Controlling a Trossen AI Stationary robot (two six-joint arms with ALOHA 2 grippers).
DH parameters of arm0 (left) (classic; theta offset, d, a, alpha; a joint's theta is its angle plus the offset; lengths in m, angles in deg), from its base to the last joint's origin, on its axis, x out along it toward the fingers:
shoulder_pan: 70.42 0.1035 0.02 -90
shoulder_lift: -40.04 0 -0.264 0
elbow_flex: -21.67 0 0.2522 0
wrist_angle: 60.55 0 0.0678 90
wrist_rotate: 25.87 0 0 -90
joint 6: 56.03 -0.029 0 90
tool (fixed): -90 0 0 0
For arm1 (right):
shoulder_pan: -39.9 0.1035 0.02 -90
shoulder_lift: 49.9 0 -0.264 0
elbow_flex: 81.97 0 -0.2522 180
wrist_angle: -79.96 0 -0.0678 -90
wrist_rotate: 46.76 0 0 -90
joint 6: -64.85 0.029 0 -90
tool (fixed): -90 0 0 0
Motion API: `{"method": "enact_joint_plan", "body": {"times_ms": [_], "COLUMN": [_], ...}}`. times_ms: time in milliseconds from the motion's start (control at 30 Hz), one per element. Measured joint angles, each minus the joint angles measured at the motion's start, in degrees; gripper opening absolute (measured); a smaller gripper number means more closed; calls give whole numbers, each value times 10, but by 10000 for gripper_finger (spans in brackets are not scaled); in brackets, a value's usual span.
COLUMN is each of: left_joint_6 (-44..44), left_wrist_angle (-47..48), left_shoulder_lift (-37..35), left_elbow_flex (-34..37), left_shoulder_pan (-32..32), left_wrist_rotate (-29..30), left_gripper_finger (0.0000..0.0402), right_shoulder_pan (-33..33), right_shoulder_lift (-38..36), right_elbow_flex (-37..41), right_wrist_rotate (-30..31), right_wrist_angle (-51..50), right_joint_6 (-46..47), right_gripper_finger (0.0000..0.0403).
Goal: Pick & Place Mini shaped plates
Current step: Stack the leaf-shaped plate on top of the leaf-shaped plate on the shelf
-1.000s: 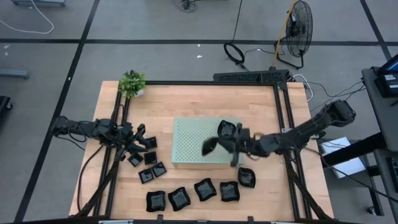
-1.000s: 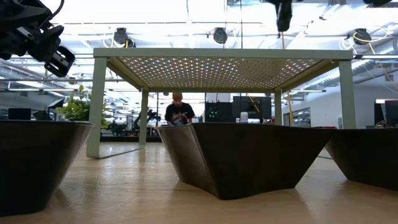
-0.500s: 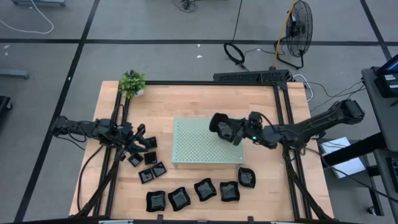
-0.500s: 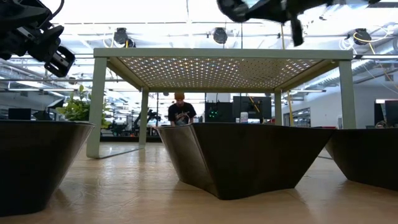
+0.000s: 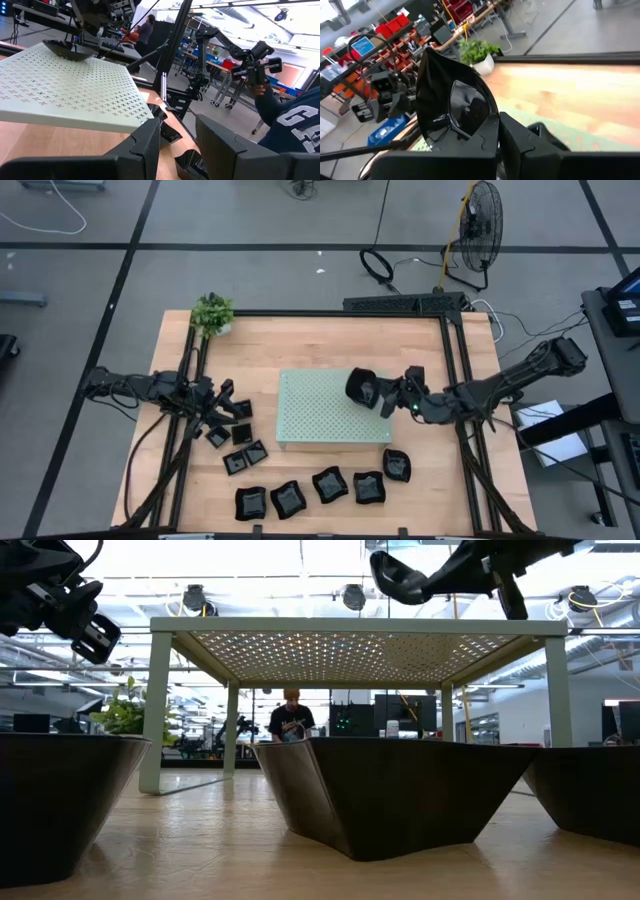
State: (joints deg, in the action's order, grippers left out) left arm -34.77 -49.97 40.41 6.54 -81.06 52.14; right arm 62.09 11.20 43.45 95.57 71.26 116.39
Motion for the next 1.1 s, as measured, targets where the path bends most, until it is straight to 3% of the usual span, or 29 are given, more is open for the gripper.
{"method": "enact_joint_plan", "body": {"times_ms": [267,467,1100], "left_joint_6": [0,0,0], "left_wrist_angle": [0,0,0], "left_shoulder_lift": [0,0,0], "left_elbow_flex": [0,0,0], "left_shoulder_pan": [0,0,0], "left_wrist_rotate": [0,0,0], "left_gripper_finger": [129,129,129], "right_shoulder_pan": [27,30,30], "right_shoulder_lift": [0,8,12], "right_elbow_flex": [0,0,0], "right_wrist_rotate": [-1,3,1], "right_wrist_angle": [-27,-78,-89], "right_joint_6": [8,69,33], "right_gripper_finger": [0,0,0]}}
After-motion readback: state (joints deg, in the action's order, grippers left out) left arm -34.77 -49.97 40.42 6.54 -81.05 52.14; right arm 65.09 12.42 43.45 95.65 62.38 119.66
